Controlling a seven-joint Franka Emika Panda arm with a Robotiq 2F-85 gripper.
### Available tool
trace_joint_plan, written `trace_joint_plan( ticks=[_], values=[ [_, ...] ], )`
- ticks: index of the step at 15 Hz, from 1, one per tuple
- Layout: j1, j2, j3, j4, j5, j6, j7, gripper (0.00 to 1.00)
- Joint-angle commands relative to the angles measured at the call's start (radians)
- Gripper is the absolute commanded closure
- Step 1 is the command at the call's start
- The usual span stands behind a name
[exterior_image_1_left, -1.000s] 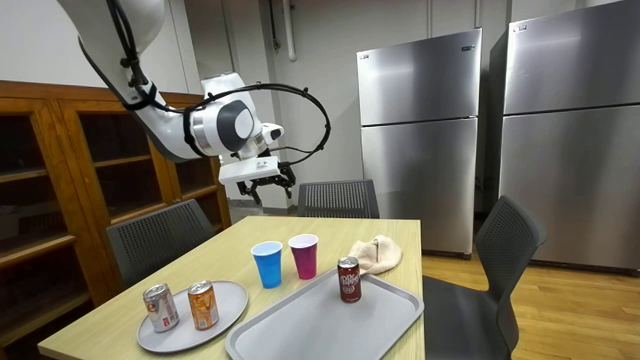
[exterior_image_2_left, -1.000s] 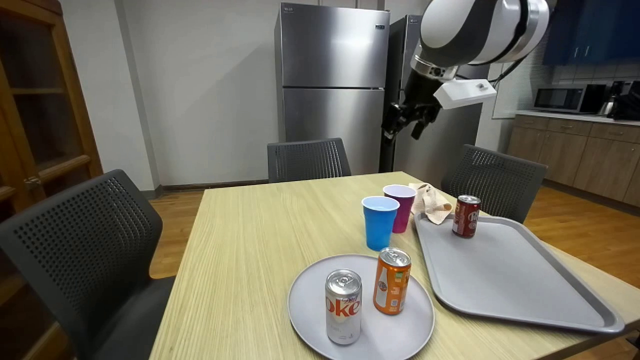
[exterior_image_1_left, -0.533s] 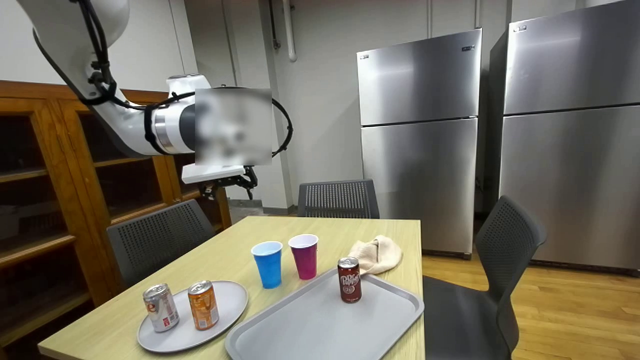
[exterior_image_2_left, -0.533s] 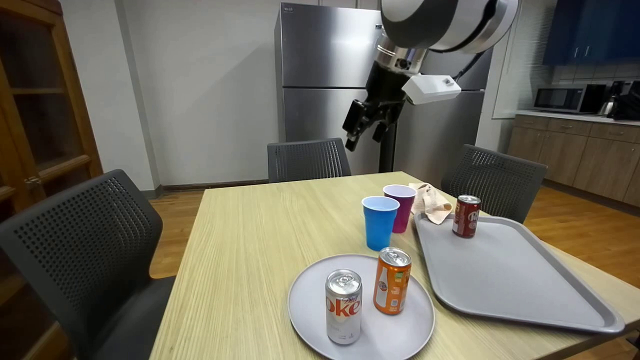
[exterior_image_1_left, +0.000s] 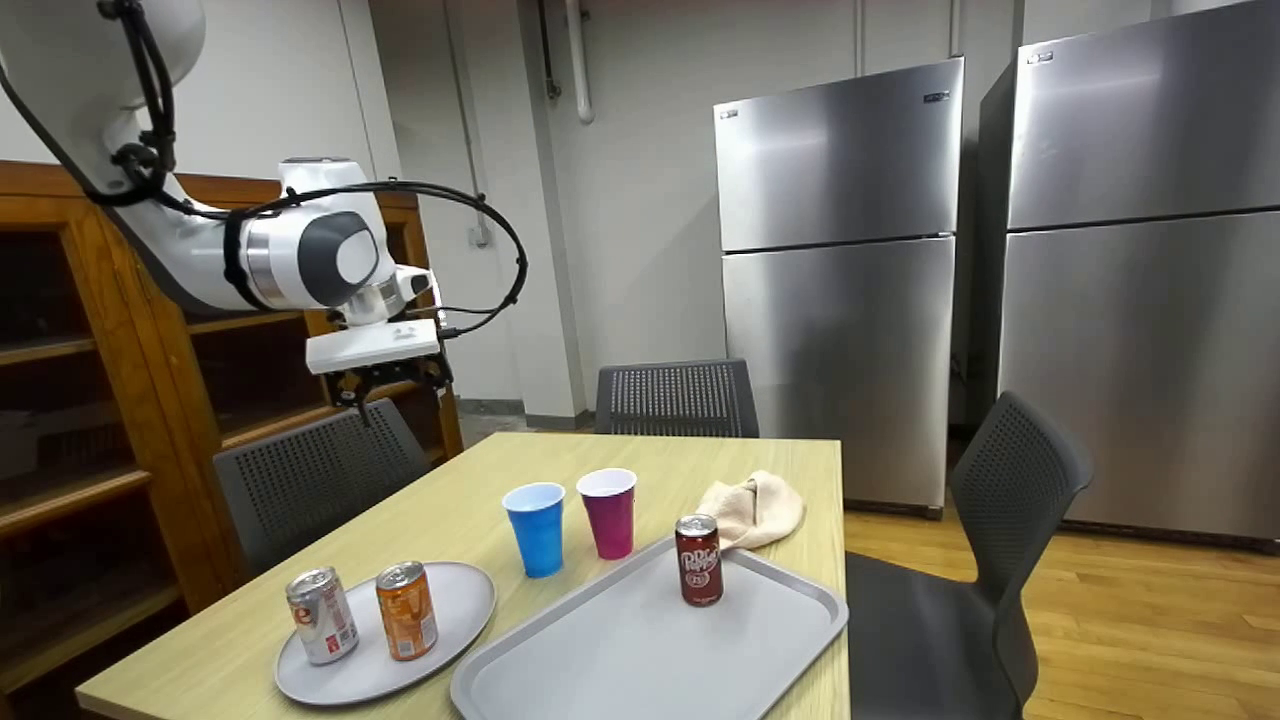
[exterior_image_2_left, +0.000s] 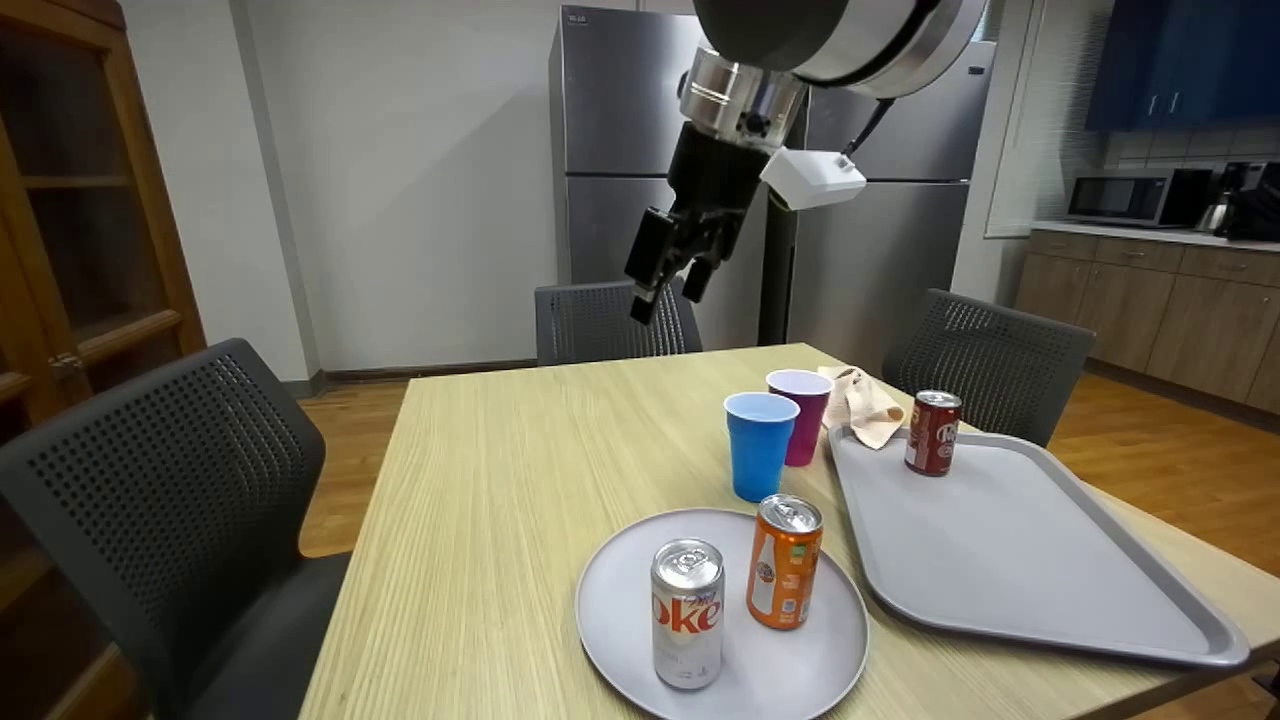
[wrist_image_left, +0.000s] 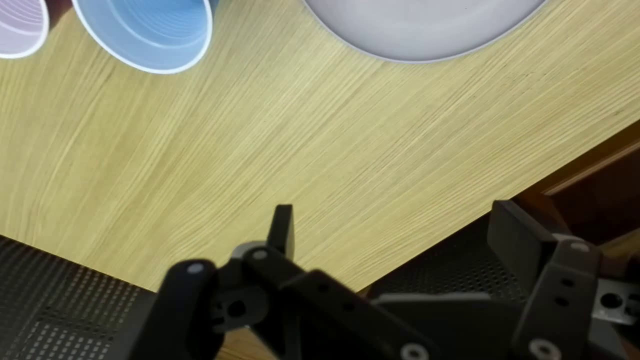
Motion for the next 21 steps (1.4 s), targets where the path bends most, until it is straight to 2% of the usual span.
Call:
trace_joint_plan(
  ticks=[1, 8, 15, 21],
  values=[
    [0.016, -0.011, 0.032, 0.026, 0.063, -0.067, -0.103, 0.0],
    [0.053, -0.006, 0.073, 0.032, 0.121, -0.179, -0.228, 0.0],
    [0.082, 0.01, 0.083, 0.017, 0.105, -0.259, -0.256, 0.0],
    [0.099, 0.034, 0.094, -0.016, 0.063, -0.246, -0.215, 0.0]
  ],
)
